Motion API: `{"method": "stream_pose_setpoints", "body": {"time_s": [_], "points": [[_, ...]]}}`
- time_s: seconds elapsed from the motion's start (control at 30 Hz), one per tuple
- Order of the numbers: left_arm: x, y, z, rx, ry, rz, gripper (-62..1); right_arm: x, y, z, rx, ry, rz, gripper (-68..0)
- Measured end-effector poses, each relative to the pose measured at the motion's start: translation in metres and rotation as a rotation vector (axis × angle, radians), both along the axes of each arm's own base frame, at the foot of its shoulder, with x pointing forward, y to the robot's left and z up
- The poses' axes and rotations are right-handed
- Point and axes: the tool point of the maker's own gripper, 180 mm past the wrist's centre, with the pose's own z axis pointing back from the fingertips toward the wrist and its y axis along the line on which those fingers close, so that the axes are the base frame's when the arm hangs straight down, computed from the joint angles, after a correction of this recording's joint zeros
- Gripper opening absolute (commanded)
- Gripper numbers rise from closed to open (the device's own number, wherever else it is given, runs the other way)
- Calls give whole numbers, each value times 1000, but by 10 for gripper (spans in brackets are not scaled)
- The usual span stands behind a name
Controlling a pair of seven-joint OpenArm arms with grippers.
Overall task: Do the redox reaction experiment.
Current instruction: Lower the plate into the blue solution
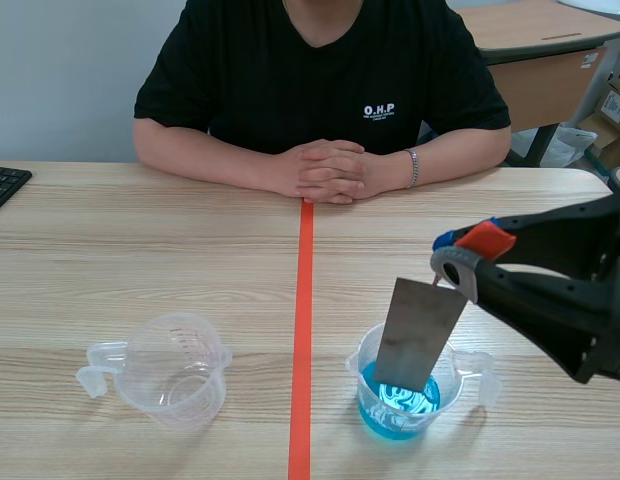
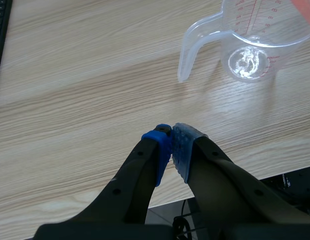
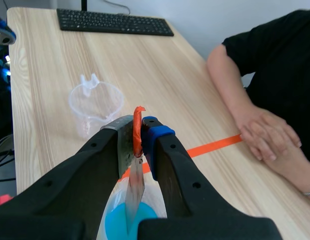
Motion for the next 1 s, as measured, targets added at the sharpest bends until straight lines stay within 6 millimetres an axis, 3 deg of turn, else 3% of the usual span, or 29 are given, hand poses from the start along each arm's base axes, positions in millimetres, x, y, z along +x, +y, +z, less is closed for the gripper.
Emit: {"method": "stream_pose_setpoints", "body": {"time_s": [0.23, 0.57, 1.0], "points": [[-1, 1, -3, 4, 16, 3, -567, -5, -1, -22, 12, 40, 17, -658], [-1, 1, -3, 4, 16, 3, -567, 9, -3, -63, -4, 77, 11, -658], [-1, 1, -3, 4, 16, 3, -567, 20, -7, -67, 29, 64, -5, -658]]}}
